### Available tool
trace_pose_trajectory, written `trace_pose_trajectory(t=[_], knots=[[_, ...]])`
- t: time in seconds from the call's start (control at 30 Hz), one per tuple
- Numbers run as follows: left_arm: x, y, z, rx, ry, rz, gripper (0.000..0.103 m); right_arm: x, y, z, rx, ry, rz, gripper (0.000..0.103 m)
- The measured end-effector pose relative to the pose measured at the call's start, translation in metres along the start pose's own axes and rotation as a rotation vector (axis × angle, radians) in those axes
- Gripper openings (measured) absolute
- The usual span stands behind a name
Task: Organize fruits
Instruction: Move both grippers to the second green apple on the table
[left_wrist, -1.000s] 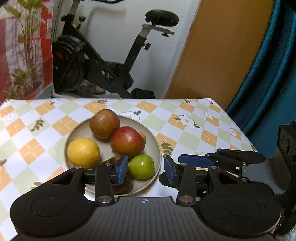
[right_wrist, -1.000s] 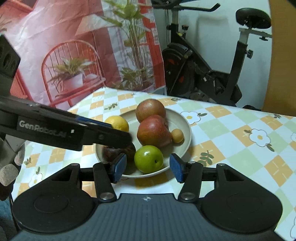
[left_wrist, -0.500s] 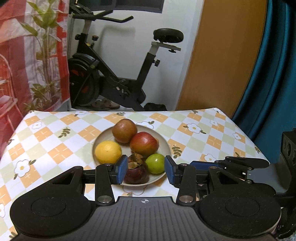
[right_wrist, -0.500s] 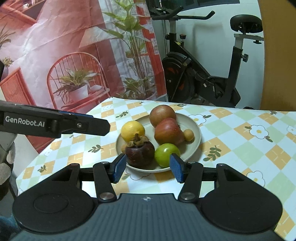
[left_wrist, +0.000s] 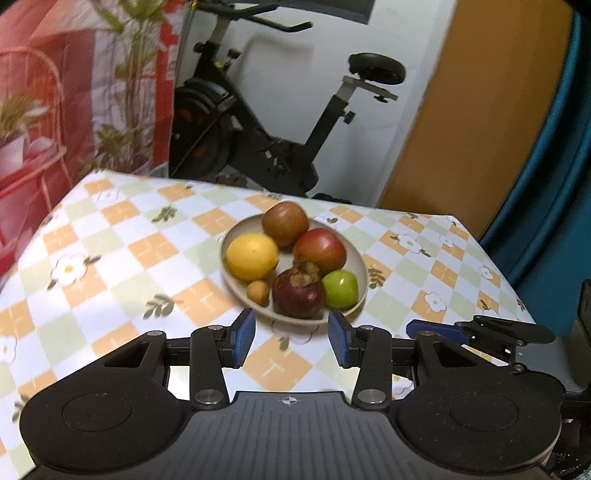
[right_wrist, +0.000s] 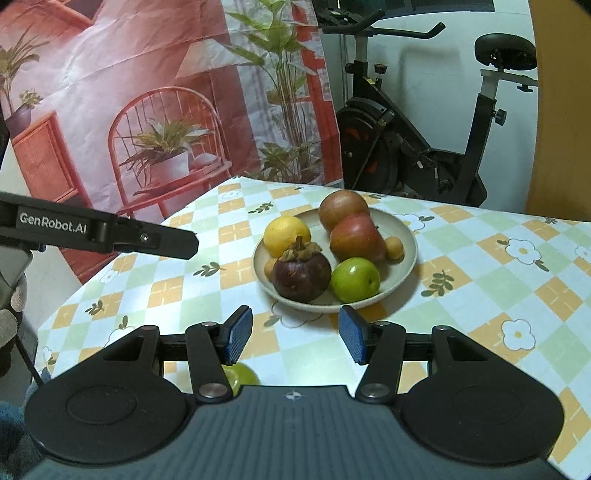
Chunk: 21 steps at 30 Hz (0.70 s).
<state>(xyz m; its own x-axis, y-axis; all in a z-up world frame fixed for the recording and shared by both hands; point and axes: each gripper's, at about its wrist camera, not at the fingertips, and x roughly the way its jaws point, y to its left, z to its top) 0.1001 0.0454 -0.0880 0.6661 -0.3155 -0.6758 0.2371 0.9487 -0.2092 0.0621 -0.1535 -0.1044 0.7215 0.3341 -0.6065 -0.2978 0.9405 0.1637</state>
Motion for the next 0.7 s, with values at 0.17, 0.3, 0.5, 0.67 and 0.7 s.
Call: trace_pose_trajectory(t=[0.17, 0.3, 0.5, 0.67, 0.7], knots=[[0.001, 0.009, -0.009, -0.035, 0.026, 0.001, 0.046, 0.001, 0.007, -0.006, -0.024, 0.018, 0.02, 0.056], [0.007, 0.013, -0.018, -0.057, 0.053, -0.024, 0.046, 0.007, 0.015, -0.011, -0.042, 0.044, 0.041, 0.056], [0.02, 0.011, -0.03, -0.082, 0.107, -0.065, 0.046, 0.017, 0.026, -0.022, -0.071, 0.095, 0.075, 0.056], [0.033, 0.008, -0.039, -0.117, 0.157, -0.109, 0.05, 0.026, 0.033, -0.03, -0.089, 0.128, 0.087, 0.056], [0.036, 0.007, -0.04, -0.119, 0.167, -0.113, 0.05, 0.027, 0.033, -0.031, -0.089, 0.131, 0.086, 0.056]])
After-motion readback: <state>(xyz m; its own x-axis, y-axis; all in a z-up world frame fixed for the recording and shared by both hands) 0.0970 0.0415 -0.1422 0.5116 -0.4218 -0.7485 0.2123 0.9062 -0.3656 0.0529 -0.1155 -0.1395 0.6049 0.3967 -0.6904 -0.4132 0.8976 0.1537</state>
